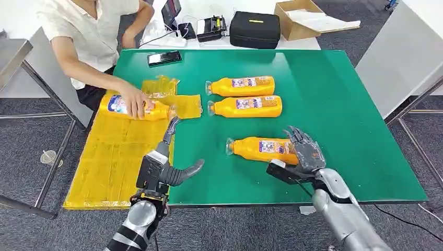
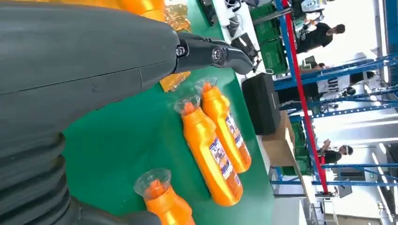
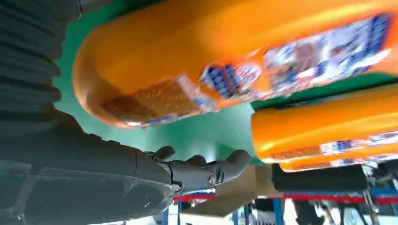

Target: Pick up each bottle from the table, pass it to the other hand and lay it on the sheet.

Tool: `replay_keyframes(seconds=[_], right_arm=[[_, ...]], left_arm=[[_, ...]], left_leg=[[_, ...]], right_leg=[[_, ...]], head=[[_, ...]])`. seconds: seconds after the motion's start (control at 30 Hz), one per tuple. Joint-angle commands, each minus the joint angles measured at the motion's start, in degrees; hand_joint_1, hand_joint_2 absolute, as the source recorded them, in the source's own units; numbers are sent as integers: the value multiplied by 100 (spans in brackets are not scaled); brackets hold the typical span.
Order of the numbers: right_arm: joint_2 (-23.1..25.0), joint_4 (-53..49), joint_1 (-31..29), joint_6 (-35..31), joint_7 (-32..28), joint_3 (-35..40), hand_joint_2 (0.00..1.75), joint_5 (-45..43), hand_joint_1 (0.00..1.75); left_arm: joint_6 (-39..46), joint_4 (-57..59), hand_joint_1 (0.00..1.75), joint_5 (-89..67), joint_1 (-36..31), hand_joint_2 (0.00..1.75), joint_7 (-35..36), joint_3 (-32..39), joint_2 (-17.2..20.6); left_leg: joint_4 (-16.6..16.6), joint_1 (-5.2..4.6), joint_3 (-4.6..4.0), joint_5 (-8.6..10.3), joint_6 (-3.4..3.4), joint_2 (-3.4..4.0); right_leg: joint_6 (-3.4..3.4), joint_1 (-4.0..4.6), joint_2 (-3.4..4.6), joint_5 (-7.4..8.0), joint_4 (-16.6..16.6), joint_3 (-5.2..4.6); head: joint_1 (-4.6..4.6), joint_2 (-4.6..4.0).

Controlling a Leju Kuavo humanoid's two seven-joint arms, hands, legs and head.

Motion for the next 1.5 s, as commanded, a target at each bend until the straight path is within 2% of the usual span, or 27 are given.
replay_keyframes(seconds=[0.03, 0.13, 0.23, 0.5, 0.53, 0.57, 0.9, 1.0, 1.03, 1.13, 1.17, 1.2, 1.23, 1.5], right_arm=[[-377, 343, -615, 272, 312, 744, 175, 269, 0], [-456, 438, -890, 188, 541, 1119, 175, 655, 0], [-434, 440, -954, 189, 549, 1149, 175, 678, 0], [-134, 1137, -1012, 775, 31, 1119, 175, -402, 0], [-113, 1234, -1040, 992, -23, 1123, 175, -552, 0], [-119, 1308, -1073, 1169, -91, 1142, 175, -706, 0], [-128, 1607, -1182, 1401, -60, 1410, 175, -843, 0], [-161, 1650, -1184, 1460, -39, 1456, 175, -947, 0], [-161, 1650, -1184, 1460, -39, 1456, 175, -947, 0], [-221, 1754, -1303, 1492, 154, 1670, 175, -766, 0], [-254, 1767, -1364, 1540, 201, 1755, 175, -705, 56], [-301, 1747, -1420, 1566, 225, 1831, 175, -647, 161], [-338, 1726, -1466, 1598, 237, 1895, 175, -601, 175], [-898, 1261, -1520, 2605, -210, 1985, 175, -1847, 175]], left_arm=[[-35, 83, 0, -38, -136, 175, 100, -115, 85], [-16, -25, 0, -100, -73, 175, 108, -109, 116], [-17, -36, 0, -104, -63, 175, 109, -105, 124], [-134, 170, 0, -48, -292, 175, 124, -229, 102], [-149, 188, 0, -46, -321, 175, 124, -258, 106], [-161, 213, 0, -40, -344, 175, 124, -278, 103], [-221, 284, 0, 17, -353, 175, 146, -355, 101], [-227, 299, 0, 31, -354, 175, 155, -376, 101], [-227, 299, 0, 31, -354, 175, 155, -376, 101], [-223, 300, 0, 31, -368, 175, 167, -400, 96], [-229, 303, 0, 33, -377, 175, 174, -408, 94], [-237, 308, 0, 30, -393, 175, 179, -421, 88], [-245, 310, 0, 30, -404, 175, 180, -428, 85], [-329, 634, 0, 313, -632, 175, 169, -394, 9]], left_leg=[[12, 12, 33, -23, -7, 36], [3, 4, 17, -10, -3, 23], [5, 6, 21, -14, -3, 35], [3, 11, 31, -14, -5, 22], [7, 18, 41, -20, -7, 28], [-1, 8, 16, -6, -3, 14], [1, 13, 36, -12, -5, 17], [-3, 6, 21, -2, -2, 9], [3, 17, 49, -17, -6, 24], [-2, 9, 39, -4, -3, 15], [-1, 9, 36, -3, -3, 14], [-1, 5, 34, -2, -1, 14], [0, 9, 41, -4, -2, 18], [1, 3, 39, 5, 5, -1]], right_leg=[[-35, 18, 23, -11, 3, 29], [-18, 8, 15, -4, 0, 12], [-21, 9, 26, -3, 1, 14], [-27, 15, 12, -7, -4, 29], [-37, 23, 15, -10, -5, 41], [-17, 10, 8, -1, -5, 15], [-29, 18, 5, -7, -8, 36], [-13, 8, 3, 0, -6, 18], [-36, 23, 9, -9, -10, 48], [-20, 12, 3, -1, -9, 34], [-17, 11, 3, 0, -8, 31], [-11, 7, 6, 1, -6, 27], [-18, 12, 6, 1, -8, 36], [-5, 5, -8, 3, -5, 36]], head=[[-2, 0], [-2, 0], [-2, 0], [0, 0], [0, 0], [-2, 0], [-2, 0], [0, 0], [0, 0], [0, 0], [0, 0], [0, 0], [-2, 0], [0, 0]])
